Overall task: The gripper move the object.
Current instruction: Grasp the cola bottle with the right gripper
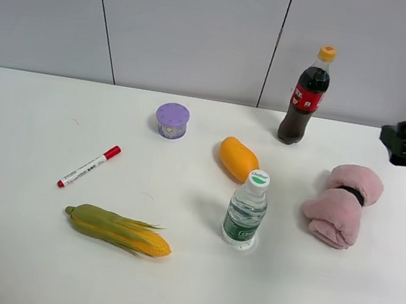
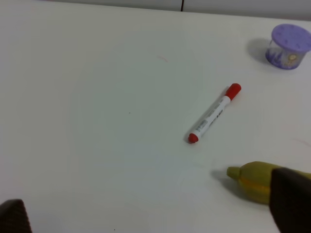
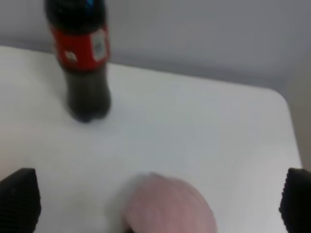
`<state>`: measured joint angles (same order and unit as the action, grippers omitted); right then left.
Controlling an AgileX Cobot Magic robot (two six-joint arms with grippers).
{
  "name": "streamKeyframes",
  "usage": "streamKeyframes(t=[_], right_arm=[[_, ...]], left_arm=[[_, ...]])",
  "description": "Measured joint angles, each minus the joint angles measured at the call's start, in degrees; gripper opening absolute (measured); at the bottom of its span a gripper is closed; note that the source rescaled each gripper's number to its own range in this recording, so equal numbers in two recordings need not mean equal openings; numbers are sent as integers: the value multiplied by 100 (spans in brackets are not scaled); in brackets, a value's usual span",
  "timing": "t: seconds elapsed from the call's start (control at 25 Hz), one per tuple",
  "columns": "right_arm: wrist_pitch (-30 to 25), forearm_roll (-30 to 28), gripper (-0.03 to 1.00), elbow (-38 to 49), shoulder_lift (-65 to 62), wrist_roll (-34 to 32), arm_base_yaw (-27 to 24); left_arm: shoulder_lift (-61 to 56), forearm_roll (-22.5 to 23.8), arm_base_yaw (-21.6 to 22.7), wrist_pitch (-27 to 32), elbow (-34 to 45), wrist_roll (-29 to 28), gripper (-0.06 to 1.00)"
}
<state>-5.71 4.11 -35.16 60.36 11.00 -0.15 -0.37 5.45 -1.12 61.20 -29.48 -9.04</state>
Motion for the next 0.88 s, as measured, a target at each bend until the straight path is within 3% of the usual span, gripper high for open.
streamKeyframes(t=[0.24, 0.88], right_arm=[[1554, 0, 100, 0, 1228, 37, 531], [5128, -2, 100, -8, 3396, 37, 538]], left_arm=[[0, 0, 0, 0, 0, 0, 100], [0, 0, 0, 0, 0, 0, 100]])
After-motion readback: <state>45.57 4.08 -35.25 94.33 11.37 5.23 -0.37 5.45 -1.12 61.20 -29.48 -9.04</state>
